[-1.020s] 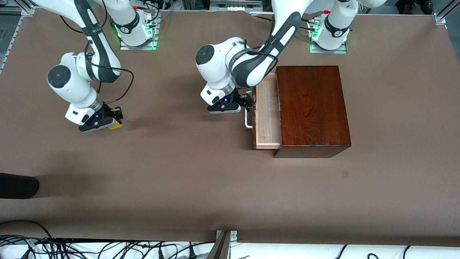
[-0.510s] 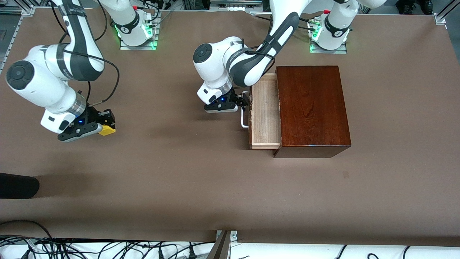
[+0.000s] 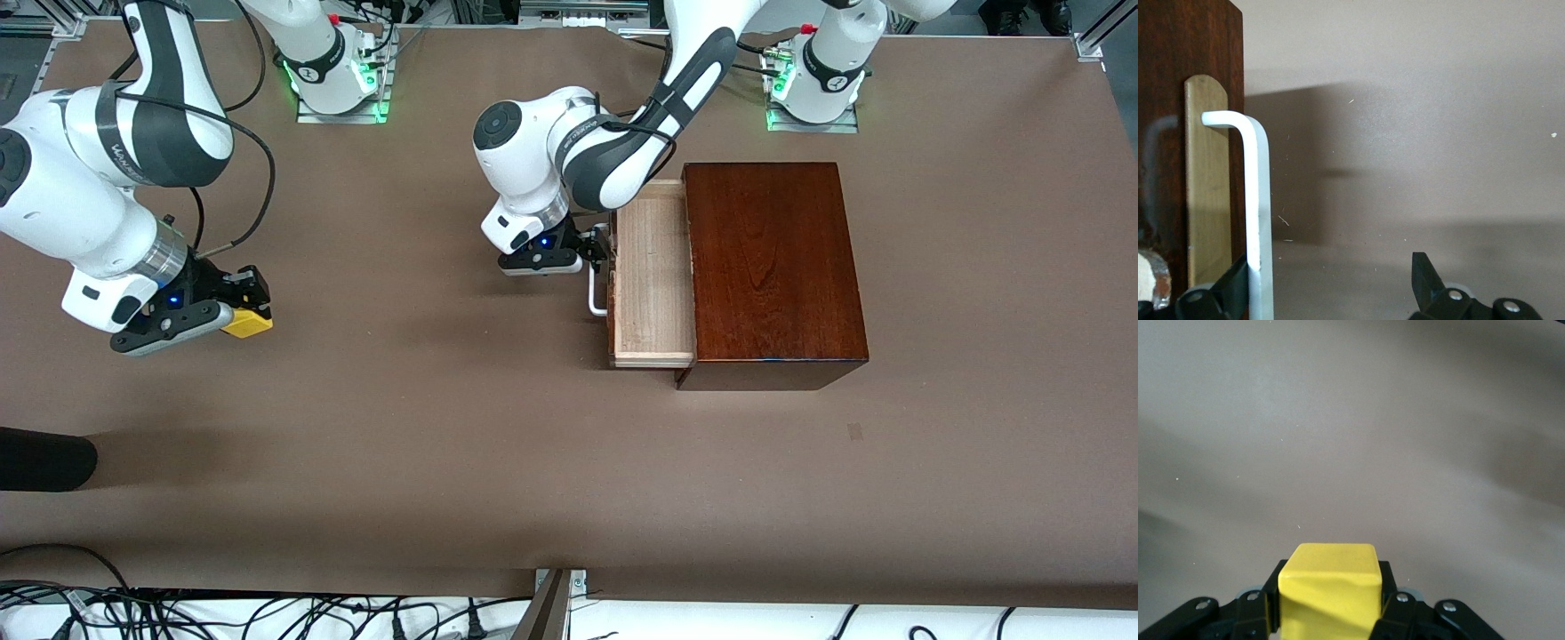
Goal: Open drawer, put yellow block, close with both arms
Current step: 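Pull the drawer further open with the left gripper while the right gripper lifts the cube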
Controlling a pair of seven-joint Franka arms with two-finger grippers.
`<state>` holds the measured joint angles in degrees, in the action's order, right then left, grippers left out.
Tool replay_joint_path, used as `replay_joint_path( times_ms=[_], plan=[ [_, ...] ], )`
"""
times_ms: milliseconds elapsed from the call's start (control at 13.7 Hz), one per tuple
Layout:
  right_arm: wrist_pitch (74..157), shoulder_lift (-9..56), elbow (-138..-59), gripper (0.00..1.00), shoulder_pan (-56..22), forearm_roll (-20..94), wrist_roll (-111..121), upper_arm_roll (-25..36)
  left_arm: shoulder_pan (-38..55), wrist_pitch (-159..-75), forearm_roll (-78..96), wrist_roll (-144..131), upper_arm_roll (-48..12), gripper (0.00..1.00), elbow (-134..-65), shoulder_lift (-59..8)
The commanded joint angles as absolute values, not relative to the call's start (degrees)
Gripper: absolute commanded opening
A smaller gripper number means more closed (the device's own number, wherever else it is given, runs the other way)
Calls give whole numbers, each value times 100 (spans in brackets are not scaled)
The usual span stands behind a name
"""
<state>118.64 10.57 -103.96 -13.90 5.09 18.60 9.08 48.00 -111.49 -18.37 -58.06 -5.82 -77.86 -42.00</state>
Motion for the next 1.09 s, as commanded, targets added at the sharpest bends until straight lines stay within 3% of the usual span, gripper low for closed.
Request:
replay_joint_path(
  times_ms=[0,219,729,1020],
  plan=[
    [11698,1134,-10178,16,-1397,589,1951,897,5054,-11417,-1389,-5959,-756,100,-7207,-4474],
    [11698,1134,-10169,16,-1459,580,1960,896,5045,-11338,-1484,-5942,-756,100,-7312,-4308],
    [11523,1134,-10011,16,-1555,580,1995,888,5010,-9916,-1468,-5898,-835,100,-7374,-3771],
    [11435,1125,-9941,16,-1801,580,2030,879,4730,-9387,-1371,-5862,-966,100,-7426,-3070]
  ],
)
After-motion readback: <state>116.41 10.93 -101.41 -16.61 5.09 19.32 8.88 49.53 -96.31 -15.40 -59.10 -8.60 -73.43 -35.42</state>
